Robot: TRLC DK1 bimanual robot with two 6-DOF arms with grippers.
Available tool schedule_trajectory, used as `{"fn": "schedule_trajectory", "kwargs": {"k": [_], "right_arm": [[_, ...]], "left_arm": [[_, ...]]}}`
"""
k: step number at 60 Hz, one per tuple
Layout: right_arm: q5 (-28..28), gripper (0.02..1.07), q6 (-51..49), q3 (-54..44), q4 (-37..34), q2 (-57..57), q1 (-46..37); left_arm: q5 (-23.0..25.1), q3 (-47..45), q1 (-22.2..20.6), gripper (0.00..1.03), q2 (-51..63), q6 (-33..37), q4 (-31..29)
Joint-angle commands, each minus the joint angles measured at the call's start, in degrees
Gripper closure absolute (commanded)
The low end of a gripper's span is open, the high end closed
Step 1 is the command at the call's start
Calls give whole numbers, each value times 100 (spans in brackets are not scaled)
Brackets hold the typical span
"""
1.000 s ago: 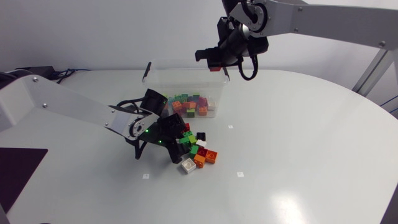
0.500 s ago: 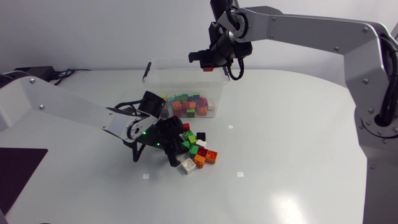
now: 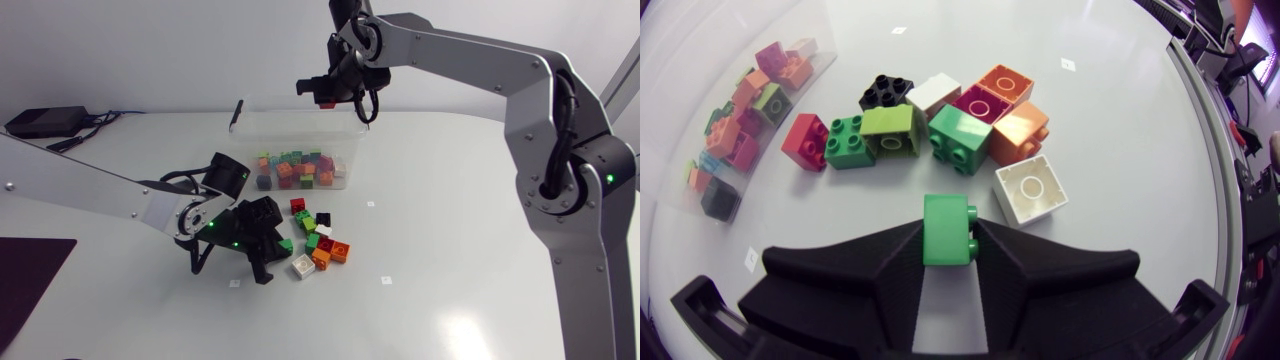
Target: Place the duplo bricks in the container
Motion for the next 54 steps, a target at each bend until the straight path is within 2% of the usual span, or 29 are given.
{"fn": "schedule_trajectory", "kwargs": {"k": [1, 4, 6, 8, 13, 17, 28, 34, 54], "right_arm": [[1, 78, 7, 337, -136, 308, -38], [1, 77, 24, 486, -189, 422, -38], [1, 72, 33, 601, -250, 501, -38], [1, 62, 59, 724, -347, 589, -47], [1, 20, 103, 1154, -769, 826, -47], [9, 7, 130, 1286, -918, 879, -55], [1, 7, 130, 1216, -1111, 589, -108], [-17, 7, 130, 741, -1076, 88, -117], [-17, 7, 51, -1430, -417, -1433, -82]], "left_arm": [[99, -160, 100, 80, -349, 176, -130], [99, -186, 135, 80, -454, 184, -191], [108, -195, 170, 80, -533, 193, -235], [116, -204, 188, 80, -586, 220, -297], [134, -195, 241, 80, -762, 228, -402], [134, -116, 311, 80, -937, 211, -499], [248, 570, 619, 80, -1430, 0, -1044], [301, 1000, 733, 80, -1544, -79, -1343], [301, 2046, 996, 80, -1219, -721, -1176]]}}
